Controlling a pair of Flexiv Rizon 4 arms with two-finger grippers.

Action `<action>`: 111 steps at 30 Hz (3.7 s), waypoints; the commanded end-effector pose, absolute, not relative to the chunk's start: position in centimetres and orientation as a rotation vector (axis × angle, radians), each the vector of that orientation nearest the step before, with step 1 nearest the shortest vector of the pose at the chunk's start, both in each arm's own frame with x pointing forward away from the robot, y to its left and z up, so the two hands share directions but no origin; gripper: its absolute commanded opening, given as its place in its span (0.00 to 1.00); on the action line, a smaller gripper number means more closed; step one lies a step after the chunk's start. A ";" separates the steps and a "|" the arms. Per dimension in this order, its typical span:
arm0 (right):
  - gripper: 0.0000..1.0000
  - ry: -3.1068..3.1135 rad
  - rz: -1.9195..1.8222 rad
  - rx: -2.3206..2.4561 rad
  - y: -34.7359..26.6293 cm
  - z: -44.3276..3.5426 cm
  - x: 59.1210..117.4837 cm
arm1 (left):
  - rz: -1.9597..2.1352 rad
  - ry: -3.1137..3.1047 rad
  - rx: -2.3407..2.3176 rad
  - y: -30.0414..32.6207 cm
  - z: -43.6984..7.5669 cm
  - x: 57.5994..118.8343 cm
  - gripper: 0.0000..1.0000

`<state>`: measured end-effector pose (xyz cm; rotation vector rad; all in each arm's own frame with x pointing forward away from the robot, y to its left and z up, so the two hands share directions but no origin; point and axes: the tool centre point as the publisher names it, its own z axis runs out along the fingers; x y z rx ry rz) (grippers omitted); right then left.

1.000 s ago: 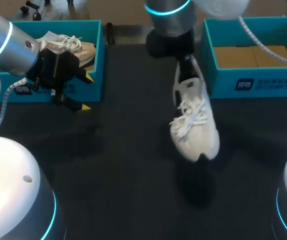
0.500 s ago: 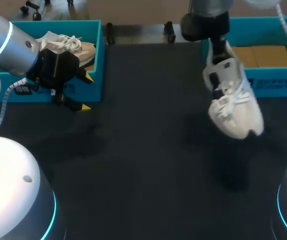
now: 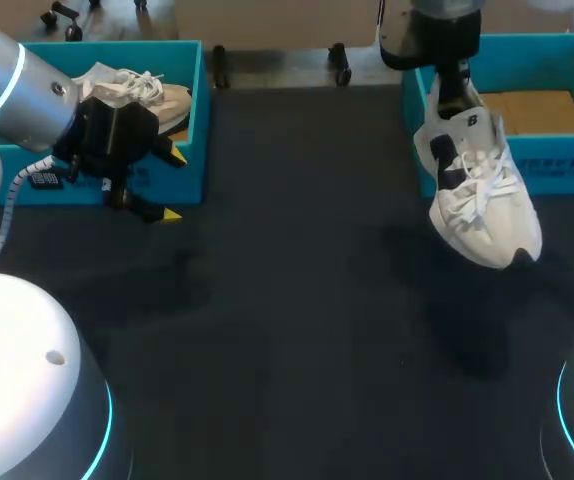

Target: Take the shoe out of the shoebox, open the shoe tongue, remove and reinsert the insole, then place the shoe into the shoebox

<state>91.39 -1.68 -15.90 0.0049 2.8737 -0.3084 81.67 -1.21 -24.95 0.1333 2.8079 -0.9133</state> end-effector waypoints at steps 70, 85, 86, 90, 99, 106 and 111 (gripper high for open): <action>0.00 2.886 -0.367 0.053 -22.2 -16.7 103.8 | -0.908 2.808 0.133 -1.2 -24.9 81.5 1.00; 0.00 2.887 -0.341 -0.030 -24.3 -17.4 105.3 | -0.908 2.808 0.133 -1.2 -24.9 81.5 1.00; 0.00 2.896 -0.348 -0.043 -24.6 -17.6 105.4 | -0.908 2.808 0.133 -1.2 -24.9 81.5 1.00; 0.00 2.913 -0.327 -0.025 -26.0 -17.9 105.7 | -0.908 2.808 0.133 -1.2 -24.9 81.5 1.00; 0.00 2.896 -0.389 0.188 -30.0 -18.0 106.1 | -0.908 2.808 0.133 -1.2 -24.9 81.5 1.00; 0.00 2.865 -0.405 0.369 -32.0 -17.9 106.1 | -0.908 2.808 0.133 -1.2 -24.9 81.5 1.00; 0.00 2.700 -0.384 0.940 -33.2 -17.4 105.8 | -0.908 2.808 0.133 -1.2 -24.9 81.5 1.00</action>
